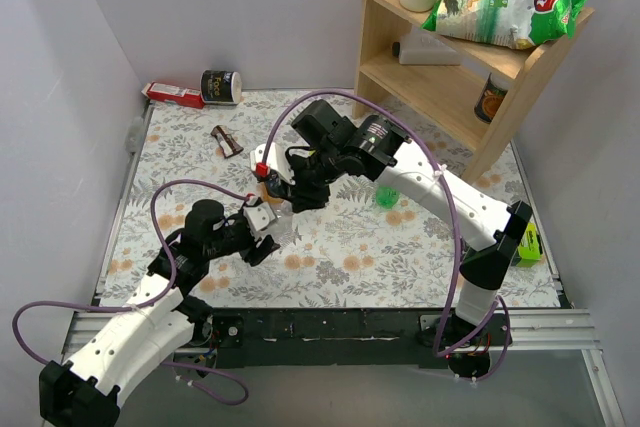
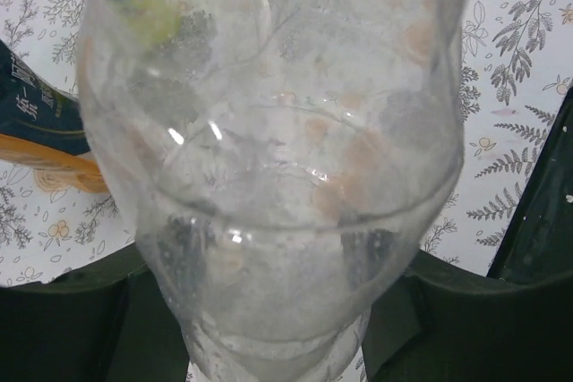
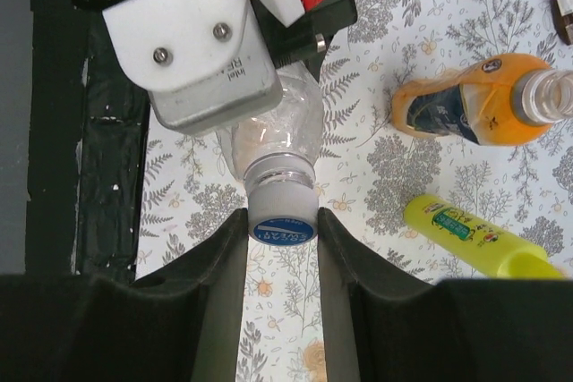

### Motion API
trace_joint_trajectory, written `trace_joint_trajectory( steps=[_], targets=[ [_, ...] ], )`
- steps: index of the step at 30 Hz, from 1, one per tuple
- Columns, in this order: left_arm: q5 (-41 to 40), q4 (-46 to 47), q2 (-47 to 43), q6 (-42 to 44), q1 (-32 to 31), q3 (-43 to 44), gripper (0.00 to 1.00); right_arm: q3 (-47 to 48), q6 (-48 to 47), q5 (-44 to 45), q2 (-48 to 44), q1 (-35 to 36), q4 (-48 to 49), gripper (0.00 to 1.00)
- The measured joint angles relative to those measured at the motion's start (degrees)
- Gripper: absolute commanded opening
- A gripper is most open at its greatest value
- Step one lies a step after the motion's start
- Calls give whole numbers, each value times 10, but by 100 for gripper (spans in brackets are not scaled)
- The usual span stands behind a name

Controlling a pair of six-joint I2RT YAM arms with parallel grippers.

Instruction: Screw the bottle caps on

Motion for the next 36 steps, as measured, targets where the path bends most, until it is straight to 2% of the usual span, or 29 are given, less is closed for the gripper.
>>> trace_joint_trajectory(
  steps=[12,21,28,34,36],
  targets=[
    [46,-17,0,0,0,0,0,-25,-19,22,-11,-5,-38,22],
    [60,-17,1,23,0,0,0,-4,-68,24,-1,1,-69,20],
    [78,-20,45,27,1,24,0,7,-110,55,-3,5,-84,17],
    [93,-6,27,28,0,34,0,10,-130,65,-43,10,-87,17],
    [101,-9,16,35,0,35,0,-26,-140,83,-85,5,-78,17]
  ],
)
